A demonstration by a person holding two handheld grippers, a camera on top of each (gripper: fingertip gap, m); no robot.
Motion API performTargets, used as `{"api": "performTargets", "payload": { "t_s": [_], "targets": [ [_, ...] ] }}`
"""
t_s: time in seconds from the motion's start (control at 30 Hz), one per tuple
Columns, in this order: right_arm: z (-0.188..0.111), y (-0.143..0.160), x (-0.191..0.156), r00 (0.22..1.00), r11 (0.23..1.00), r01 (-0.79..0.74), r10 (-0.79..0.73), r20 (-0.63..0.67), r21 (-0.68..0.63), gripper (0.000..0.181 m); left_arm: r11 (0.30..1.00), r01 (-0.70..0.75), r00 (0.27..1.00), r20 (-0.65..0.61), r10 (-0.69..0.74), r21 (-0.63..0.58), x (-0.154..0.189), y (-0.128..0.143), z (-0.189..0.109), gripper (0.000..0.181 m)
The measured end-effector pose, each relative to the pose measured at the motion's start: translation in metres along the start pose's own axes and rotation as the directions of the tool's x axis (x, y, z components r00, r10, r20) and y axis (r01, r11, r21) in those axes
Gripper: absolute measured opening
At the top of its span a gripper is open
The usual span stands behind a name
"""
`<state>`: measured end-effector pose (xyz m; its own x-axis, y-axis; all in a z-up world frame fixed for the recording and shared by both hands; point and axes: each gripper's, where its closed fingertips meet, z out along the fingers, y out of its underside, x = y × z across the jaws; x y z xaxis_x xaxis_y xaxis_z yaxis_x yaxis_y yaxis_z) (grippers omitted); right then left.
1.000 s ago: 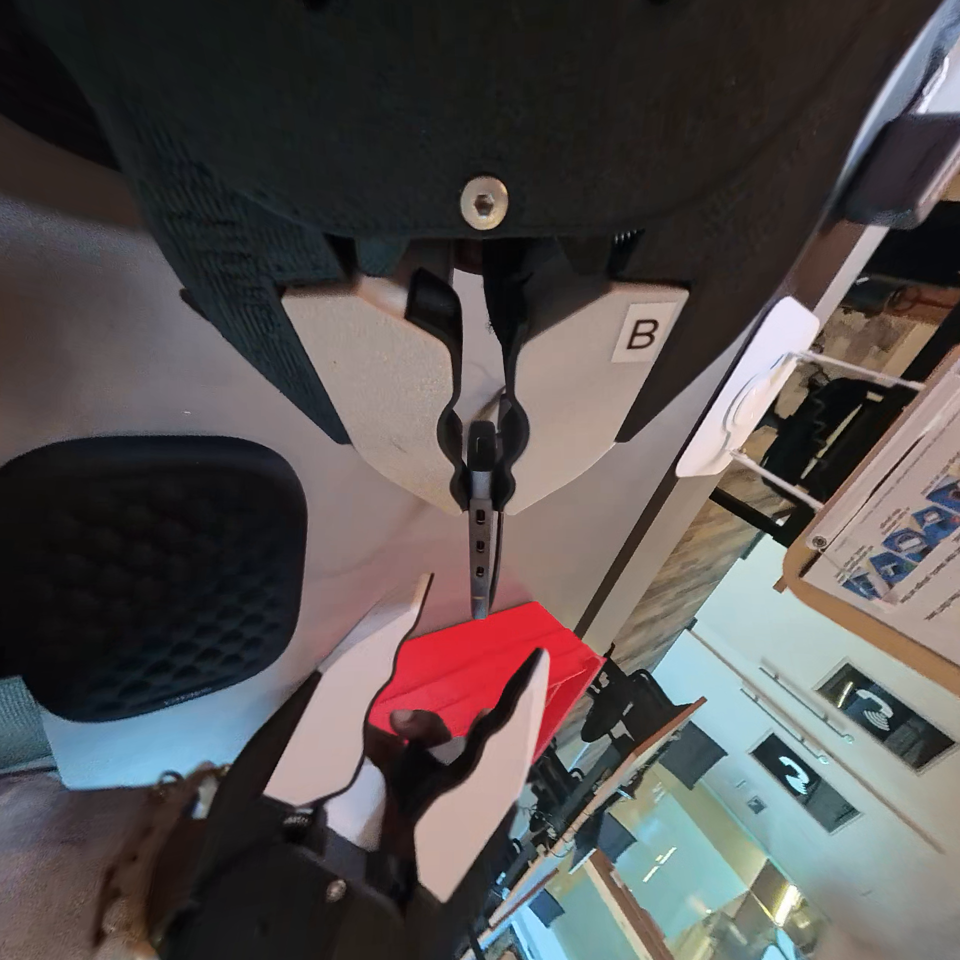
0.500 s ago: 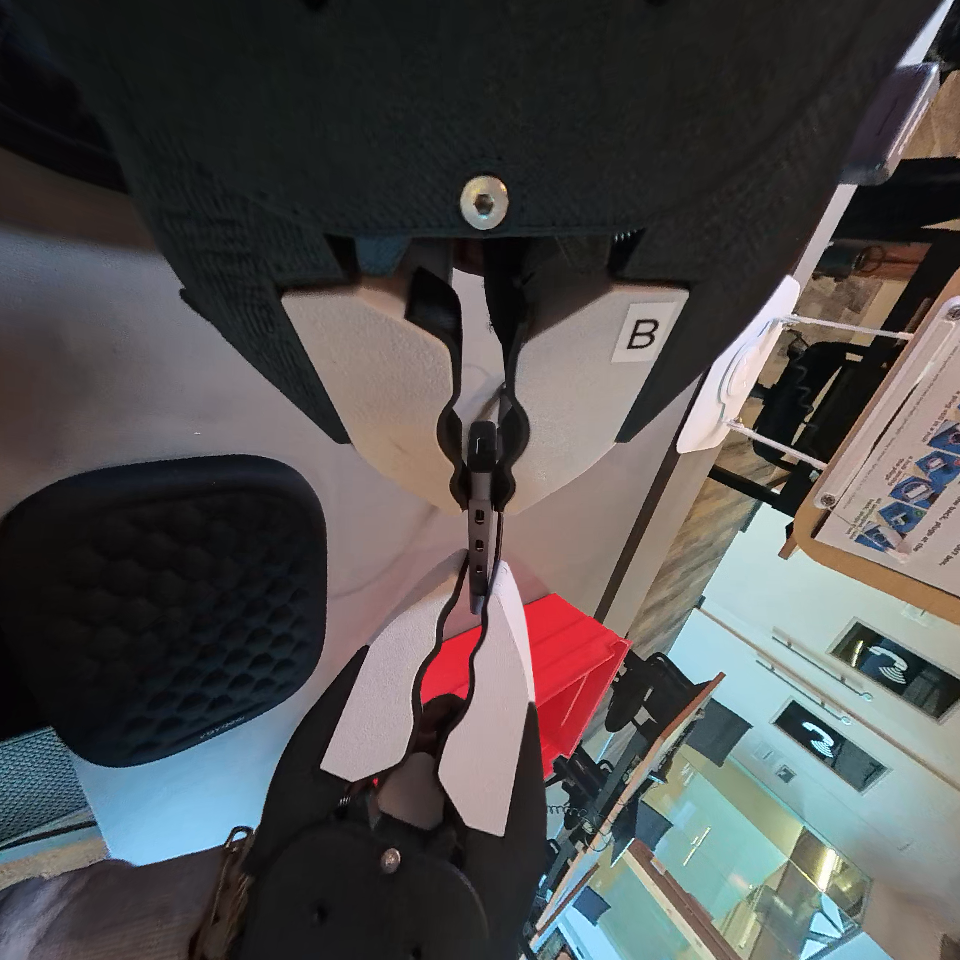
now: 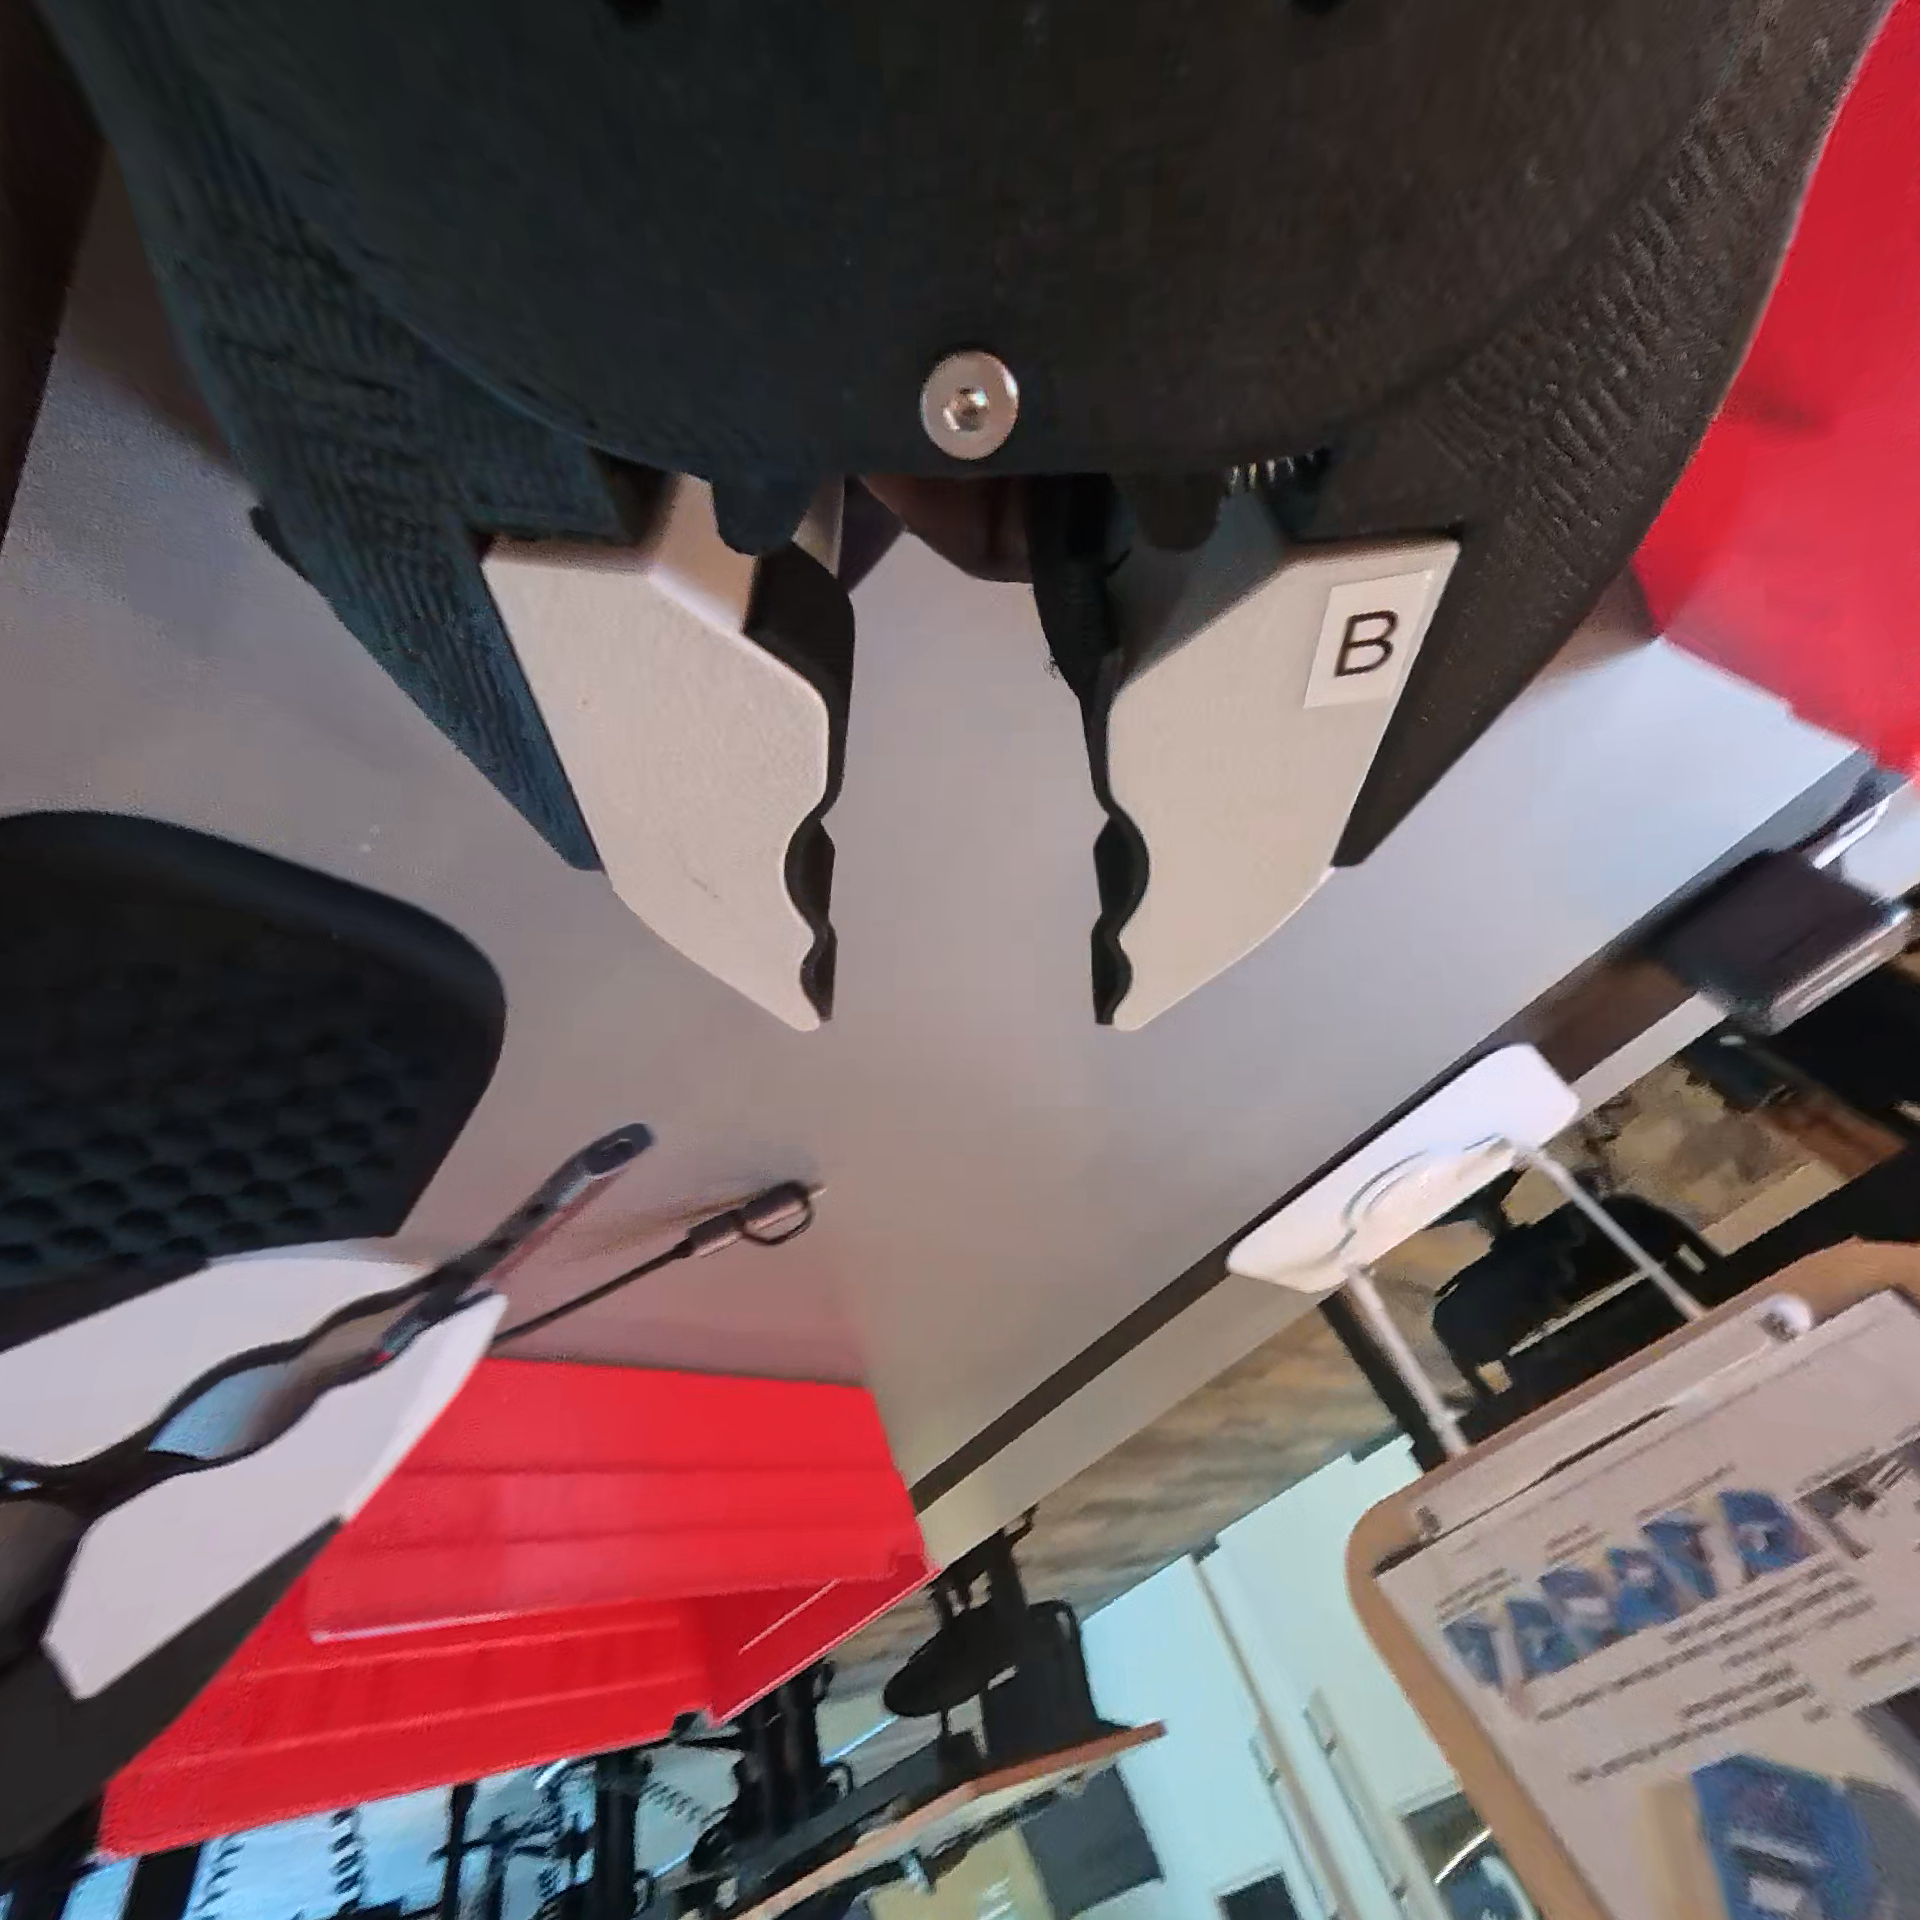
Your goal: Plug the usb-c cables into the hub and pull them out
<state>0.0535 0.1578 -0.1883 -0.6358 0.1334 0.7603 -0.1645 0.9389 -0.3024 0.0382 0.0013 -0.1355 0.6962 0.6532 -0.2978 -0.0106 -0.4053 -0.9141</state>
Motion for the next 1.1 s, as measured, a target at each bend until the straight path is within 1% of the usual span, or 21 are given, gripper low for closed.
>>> {"api": "performTargets", "payload": {
  "t_s": [0.07, 0.17, 0.33, 0.37, 0.43, 0.5, 0.53, 0.57, 0.6, 0.63, 0.67, 0.7, 0.77, 0.83, 0.9, 0.93, 0.97, 1.0, 1.03, 1.1],
  "targets": [
    [0.001, -0.002, -0.015, 0.998, 1.0, -0.019, 0.019, 0.052, -0.006, 0.009, 1.0, -0.005, 0.999, 0.034, 0.006, -0.026, -0.006, 0.006, -0.011, 0.048],
    [0.005, -0.001, -0.03, 0.996, 1.0, 0.005, -0.004, 0.092, -0.013, 0.009, 0.999, 0.0, 0.998, 0.069, 0.004, -0.05, -0.011, 0.014, -0.024, 0.048],
    [0.01, -0.001, -0.044, 0.986, 0.999, -0.041, 0.043, 0.159, -0.016, 0.01, 0.998, 0.011, 0.995, 0.096, -0.005, -0.06, -0.021, 0.015, -0.03, 0.047],
    [0.009, -0.002, -0.043, 0.984, 0.998, -0.056, 0.057, 0.167, -0.011, 0.013, 0.998, 0.021, 0.996, 0.092, -0.016, -0.052, -0.022, 0.014, -0.031, 0.047],
    [0.005, -0.006, -0.043, 0.969, 0.992, -0.12, 0.112, 0.221, 0.024, 0.026, 0.998, 0.041, 0.997, 0.071, -0.038, -0.038, -0.019, 0.013, -0.032, 0.047],
    [-0.003, -0.018, -0.039, 0.935, 0.968, -0.229, 0.189, 0.301, 0.103, 0.038, 0.998, 0.049, 0.997, 0.056, -0.046, -0.045, -0.018, 0.014, -0.033, 0.048],
    [-0.007, -0.027, -0.032, 0.916, 0.943, -0.292, 0.227, 0.331, 0.161, 0.046, 0.997, 0.051, 0.997, 0.053, -0.048, -0.049, -0.018, 0.015, -0.033, 0.048],
    [-0.012, -0.035, -0.021, 0.9, 0.905, -0.358, 0.268, 0.345, 0.231, 0.051, 0.997, 0.056, 0.997, 0.046, -0.053, -0.052, -0.017, 0.015, -0.034, 0.048],
    [-0.016, -0.044, -0.006, 0.885, 0.851, -0.421, 0.311, 0.346, 0.313, 0.057, 0.997, 0.063, 0.997, 0.036, -0.061, -0.055, -0.017, 0.016, -0.035, 0.048],
    [-0.021, -0.051, 0.011, 0.868, 0.781, -0.48, 0.359, 0.343, 0.399, 0.06, 0.996, 0.071, 0.997, 0.027, -0.07, -0.061, -0.016, 0.016, -0.037, 0.048],
    [-0.026, -0.057, 0.029, 0.844, 0.693, -0.535, 0.411, 0.345, 0.483, 0.063, 0.994, 0.078, 0.997, 0.022, -0.077, -0.074, -0.017, 0.016, -0.04, 0.049],
    [-0.031, -0.061, 0.047, 0.81, 0.587, -0.585, 0.465, 0.358, 0.56, 0.064, 0.992, 0.085, 0.996, 0.021, -0.084, -0.09, -0.019, 0.017, -0.045, 0.051],
    [-0.037, -0.058, 0.077, 0.73, 0.366, -0.642, 0.561, 0.391, 0.674, 0.062, 0.987, 0.12, 0.992, 0.052, -0.115, -0.104, -0.032, 0.015, -0.06, 0.054],
    [-0.032, -0.041, 0.096, 0.632, 0.19, -0.661, 0.662, 0.402, 0.726, 0.061, 0.98, 0.165, 0.982, 0.11, -0.153, -0.11, -0.052, 0.015, -0.082, 0.056],
    [-0.023, -0.025, 0.103, 0.497, 0.014, -0.699, 0.727, 0.473, 0.715, 0.055, 0.965, 0.21, 0.962, 0.209, -0.175, -0.157, -0.077, 0.024, -0.106, 0.057],
    [-0.021, -0.02, 0.103, 0.446, -0.057, -0.72, 0.726, 0.524, 0.691, 0.054, 0.953, 0.233, 0.947, 0.267, -0.178, -0.192, -0.091, 0.032, -0.118, 0.057],
    [-0.022, -0.017, 0.104, 0.413, -0.103, -0.738, 0.713, 0.567, 0.666, 0.054, 0.938, 0.252, 0.935, 0.31, -0.173, -0.237, -0.103, 0.041, -0.127, 0.057],
    [-0.024, -0.014, 0.106, 0.393, -0.129, -0.747, 0.705, 0.59, 0.652, 0.053, 0.918, 0.272, 0.927, 0.335, -0.169, -0.289, -0.112, 0.051, -0.135, 0.057],
    [-0.024, -0.01, 0.109, 0.376, -0.149, -0.746, 0.711, 0.595, 0.649, 0.05, 0.893, 0.287, 0.921, 0.356, -0.157, -0.347, -0.12, 0.061, -0.14, 0.057],
    [-0.026, -0.003, 0.113, 0.346, -0.197, -0.724, 0.726, 0.595, 0.661, 0.044, 0.845, 0.277, 0.91, 0.407, -0.077, -0.458, -0.141, 0.077, -0.15, 0.056]
  ]
}}
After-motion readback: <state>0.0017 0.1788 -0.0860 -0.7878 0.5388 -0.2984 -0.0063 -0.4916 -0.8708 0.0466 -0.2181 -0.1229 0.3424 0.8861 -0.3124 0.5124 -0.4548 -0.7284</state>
